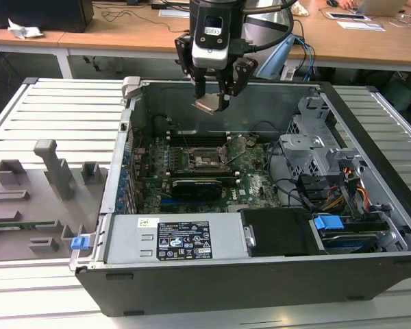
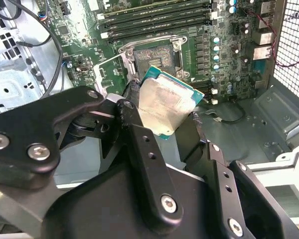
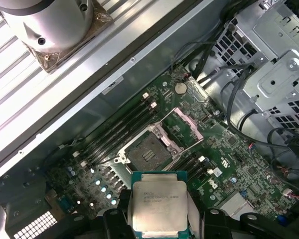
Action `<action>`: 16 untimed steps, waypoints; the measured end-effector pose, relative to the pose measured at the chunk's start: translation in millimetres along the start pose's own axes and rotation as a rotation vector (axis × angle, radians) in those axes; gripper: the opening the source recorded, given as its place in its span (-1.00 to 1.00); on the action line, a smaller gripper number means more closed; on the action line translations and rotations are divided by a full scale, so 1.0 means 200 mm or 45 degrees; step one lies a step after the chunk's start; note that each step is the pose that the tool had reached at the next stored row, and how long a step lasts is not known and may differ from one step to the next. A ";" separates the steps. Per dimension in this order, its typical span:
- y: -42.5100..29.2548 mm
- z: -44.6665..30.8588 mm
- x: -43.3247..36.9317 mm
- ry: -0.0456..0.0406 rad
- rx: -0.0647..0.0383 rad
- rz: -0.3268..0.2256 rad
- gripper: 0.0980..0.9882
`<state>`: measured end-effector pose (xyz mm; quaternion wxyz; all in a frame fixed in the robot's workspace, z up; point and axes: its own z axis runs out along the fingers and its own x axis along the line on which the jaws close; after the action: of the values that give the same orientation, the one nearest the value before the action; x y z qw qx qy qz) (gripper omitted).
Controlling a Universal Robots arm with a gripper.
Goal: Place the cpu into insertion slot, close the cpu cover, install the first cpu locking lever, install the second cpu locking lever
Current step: 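Place the cpu into insertion slot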
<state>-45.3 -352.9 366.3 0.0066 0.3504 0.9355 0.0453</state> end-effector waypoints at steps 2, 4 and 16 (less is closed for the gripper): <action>-0.001 0.001 0.001 -0.001 0.000 0.013 -0.03; -0.001 0.001 0.001 -0.002 0.000 0.021 -0.03; -0.004 0.022 0.002 -0.003 -0.001 0.040 -0.03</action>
<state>-46.0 -352.9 361.9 0.0073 0.3653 0.9298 0.0452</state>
